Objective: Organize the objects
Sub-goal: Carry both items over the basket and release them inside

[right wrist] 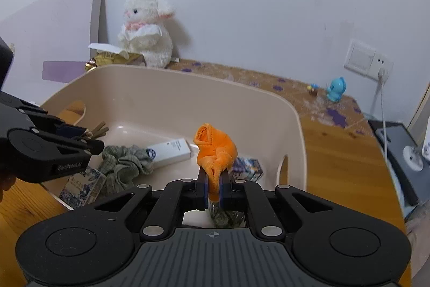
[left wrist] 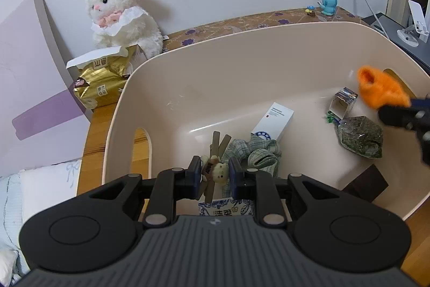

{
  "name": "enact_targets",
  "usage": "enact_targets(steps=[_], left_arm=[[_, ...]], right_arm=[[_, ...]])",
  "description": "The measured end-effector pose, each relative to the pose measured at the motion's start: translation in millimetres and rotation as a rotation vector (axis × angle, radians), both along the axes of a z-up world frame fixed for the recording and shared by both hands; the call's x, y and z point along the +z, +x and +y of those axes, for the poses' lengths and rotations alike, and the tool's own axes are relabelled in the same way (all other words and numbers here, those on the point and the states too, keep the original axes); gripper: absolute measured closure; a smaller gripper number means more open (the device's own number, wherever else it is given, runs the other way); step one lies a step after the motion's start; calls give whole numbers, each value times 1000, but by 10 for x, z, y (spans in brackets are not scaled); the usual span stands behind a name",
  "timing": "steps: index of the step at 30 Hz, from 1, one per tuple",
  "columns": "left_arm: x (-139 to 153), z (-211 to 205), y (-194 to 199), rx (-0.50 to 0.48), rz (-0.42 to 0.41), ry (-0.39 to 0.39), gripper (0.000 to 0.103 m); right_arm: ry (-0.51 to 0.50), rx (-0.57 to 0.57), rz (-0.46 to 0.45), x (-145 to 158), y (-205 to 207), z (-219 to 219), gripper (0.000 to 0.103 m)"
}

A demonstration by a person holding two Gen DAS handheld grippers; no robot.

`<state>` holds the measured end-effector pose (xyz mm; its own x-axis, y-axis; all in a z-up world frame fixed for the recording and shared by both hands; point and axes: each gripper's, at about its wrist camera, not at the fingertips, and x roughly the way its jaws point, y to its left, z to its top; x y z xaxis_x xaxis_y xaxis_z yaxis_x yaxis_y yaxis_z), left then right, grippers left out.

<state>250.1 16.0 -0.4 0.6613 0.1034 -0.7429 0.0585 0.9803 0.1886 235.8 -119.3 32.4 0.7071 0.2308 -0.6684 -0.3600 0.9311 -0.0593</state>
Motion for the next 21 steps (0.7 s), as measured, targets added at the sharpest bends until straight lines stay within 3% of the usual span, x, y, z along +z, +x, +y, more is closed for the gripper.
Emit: enact_targets(steps=[5,7,8,11,14,16,21], left_arm=[[1,-10,14,-1,14,-9,74],[19,1,9,14,6,-17,64],[32,5,4,21,-1,-16,50],[66,-1,0,9,-5,-35,42],[93,-43,-24,14,-27,-8,24],[119,-42,-37,11,-37,-18,23],[205,5,-109,5,-61,-54,23]], right_arm=[[-8,-14,16,-92,23,30,91],[6,-20,18,-108,27,22,78],[7,-21,15,-113,23,22,70],[18,-17,19,-91,2,20,58],[19,-3,5,-28,-41,57,43],[7,-8,-25,15,-91,70,32],[43,-20,-47,127,-180,10,29]])
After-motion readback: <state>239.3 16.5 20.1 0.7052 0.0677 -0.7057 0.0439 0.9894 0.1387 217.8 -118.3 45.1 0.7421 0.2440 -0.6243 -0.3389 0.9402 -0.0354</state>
